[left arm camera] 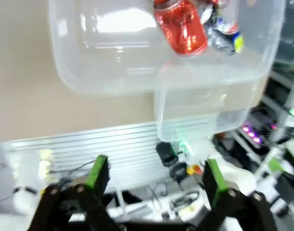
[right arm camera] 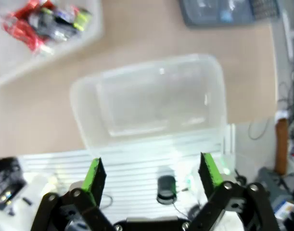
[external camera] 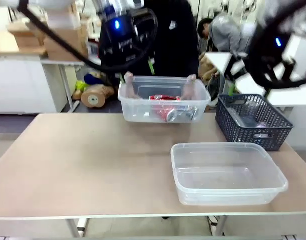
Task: Sort the waste into each basket.
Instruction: Pick up the Organizing box on the right side of the table and lift it.
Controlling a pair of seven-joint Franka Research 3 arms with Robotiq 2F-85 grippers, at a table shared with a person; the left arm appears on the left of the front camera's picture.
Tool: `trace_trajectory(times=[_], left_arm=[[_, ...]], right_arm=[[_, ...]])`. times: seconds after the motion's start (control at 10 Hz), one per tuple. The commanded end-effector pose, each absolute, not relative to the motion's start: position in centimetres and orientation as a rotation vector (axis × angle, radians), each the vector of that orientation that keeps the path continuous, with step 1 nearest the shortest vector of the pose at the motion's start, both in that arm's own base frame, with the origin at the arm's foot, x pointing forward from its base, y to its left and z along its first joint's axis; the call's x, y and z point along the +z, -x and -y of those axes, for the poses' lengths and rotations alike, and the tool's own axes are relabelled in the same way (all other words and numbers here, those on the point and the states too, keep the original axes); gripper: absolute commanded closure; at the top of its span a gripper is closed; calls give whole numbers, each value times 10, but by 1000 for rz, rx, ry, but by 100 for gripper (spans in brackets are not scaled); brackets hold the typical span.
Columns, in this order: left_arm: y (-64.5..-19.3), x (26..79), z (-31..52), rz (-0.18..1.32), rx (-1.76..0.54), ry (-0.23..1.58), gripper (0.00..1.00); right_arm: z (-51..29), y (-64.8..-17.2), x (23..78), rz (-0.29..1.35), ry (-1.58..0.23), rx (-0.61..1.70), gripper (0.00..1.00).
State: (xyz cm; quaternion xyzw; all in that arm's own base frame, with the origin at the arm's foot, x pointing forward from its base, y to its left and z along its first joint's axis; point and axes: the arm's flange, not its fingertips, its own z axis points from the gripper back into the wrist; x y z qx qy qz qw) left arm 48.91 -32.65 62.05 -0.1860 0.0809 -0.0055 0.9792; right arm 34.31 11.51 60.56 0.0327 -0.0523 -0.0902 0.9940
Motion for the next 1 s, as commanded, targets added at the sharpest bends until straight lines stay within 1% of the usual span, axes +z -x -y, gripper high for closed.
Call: trace_trajectory(times=[0.0,0.2,0.3,0.6,0.7,0.8,0.9], left_arm=[[-398,531,323,-130,8,358,0],[-380,480,366,-141,-41,326,0],[-422,561,343,-148,-13,337,0],[-422,561,343,-148,-13,337,0],[-410,542,345,-133,-9,329,0],[-401,524,372,-77,80,322,0],[-394,506,399,-67,89,294,0]], right_arm=[[-69,-301,560,91,-59,-211,0],[-43,-278,529,102,-73,-248,0],[-68,-292,559,77,-54,-232,0],[-68,-292,559,77,-54,-232,0],[-64,-284,549,85,-47,-243,0],[-64,-283,529,81,-50,-162,0],[-57,-281,510,73,-68,-138,0]])
